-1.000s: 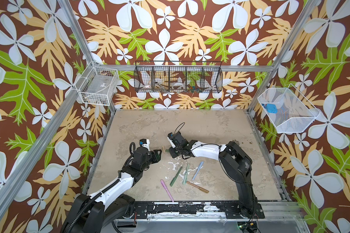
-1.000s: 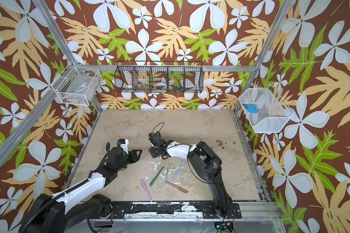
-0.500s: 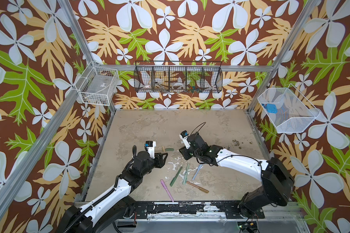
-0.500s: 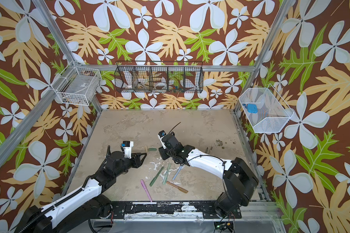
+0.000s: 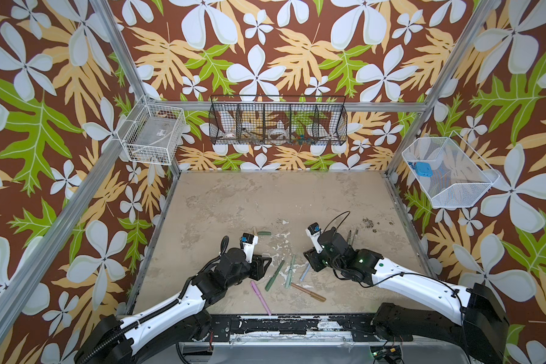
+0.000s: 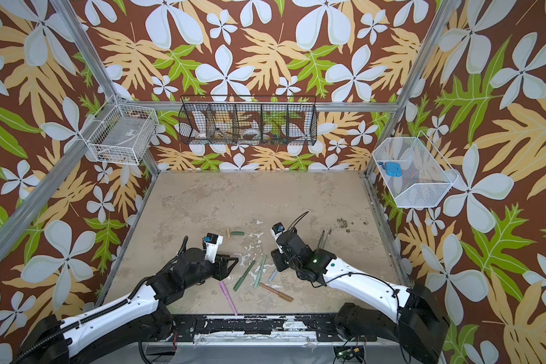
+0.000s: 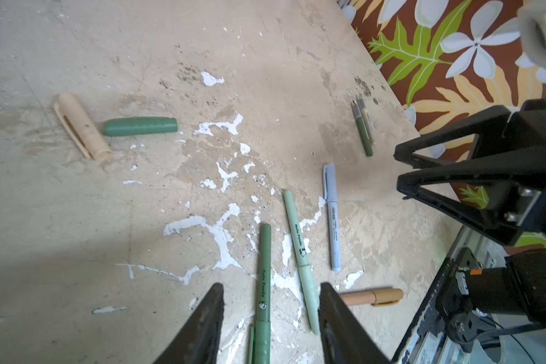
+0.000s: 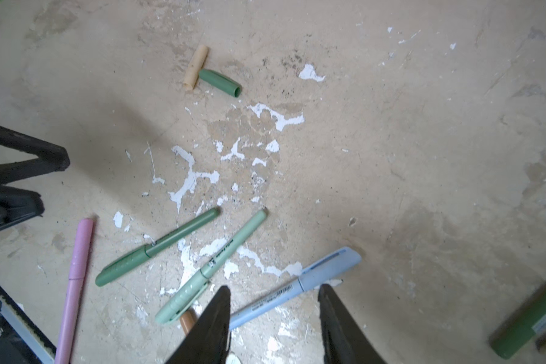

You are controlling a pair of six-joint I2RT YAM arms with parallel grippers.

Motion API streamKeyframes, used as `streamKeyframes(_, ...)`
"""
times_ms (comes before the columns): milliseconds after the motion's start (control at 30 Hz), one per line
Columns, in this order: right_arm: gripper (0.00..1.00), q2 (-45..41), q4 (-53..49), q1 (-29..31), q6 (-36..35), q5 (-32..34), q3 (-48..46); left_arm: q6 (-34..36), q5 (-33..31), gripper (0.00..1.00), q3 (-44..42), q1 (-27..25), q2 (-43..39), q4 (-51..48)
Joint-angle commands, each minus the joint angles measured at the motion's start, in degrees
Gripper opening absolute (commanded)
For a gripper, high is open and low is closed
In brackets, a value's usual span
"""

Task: Open the pen caps
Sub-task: 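Move right gripper down over the mint green pen on the table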

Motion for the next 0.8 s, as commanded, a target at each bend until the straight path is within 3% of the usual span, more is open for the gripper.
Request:
streamKeyframes(0, 0.45, -0.52, -3.49, 1.41, -0.95, -0.14, 0.9, -0.27, -4.01, 0.5, 0.5, -1.47, -0.44, -3.33)
streamKeyframes(200, 0.45, 1.84, -1.6, 8.44, -11.68, 5.65, 6.39, -3.55, -3.72, 0.5, -1.07, -1.85, -4.76, -3.5)
streamKeyframes(333, 0.45, 1.97, 3.52, 8.64, -21.87, 4.16, 7.82, -4.92, -2.76, 0.51, -2.06, -1.85, -9.91, -5.41)
streamKeyframes(433, 0.46, 2.03, 7.08, 8.62, -34.19, -1.77, 7.49, -6.81, -2.37, 0.51, -4.51, -1.85, -14.05, -4.72)
streamKeyframes(600, 0.56, 1.15, 6.88, 8.34, -59.46, -4.09, 6.29, -6.65, -2.12, 0.51, -5.67, -1.85, -17.05, -4.82)
streamKeyframes(700, 0.59, 3.9, -3.26, 8.03, -74.84, -12.0, 8.87, -6.37, -0.79, 0.51, -5.45, -1.85, -17.03, -4.11)
streamKeyframes(767, 0.59, 5.83, -5.72, 7.44, -79.45, -10.85, 9.7, -6.08, -0.07, 0.51, -5.64, -1.85, -16.55, -3.84)
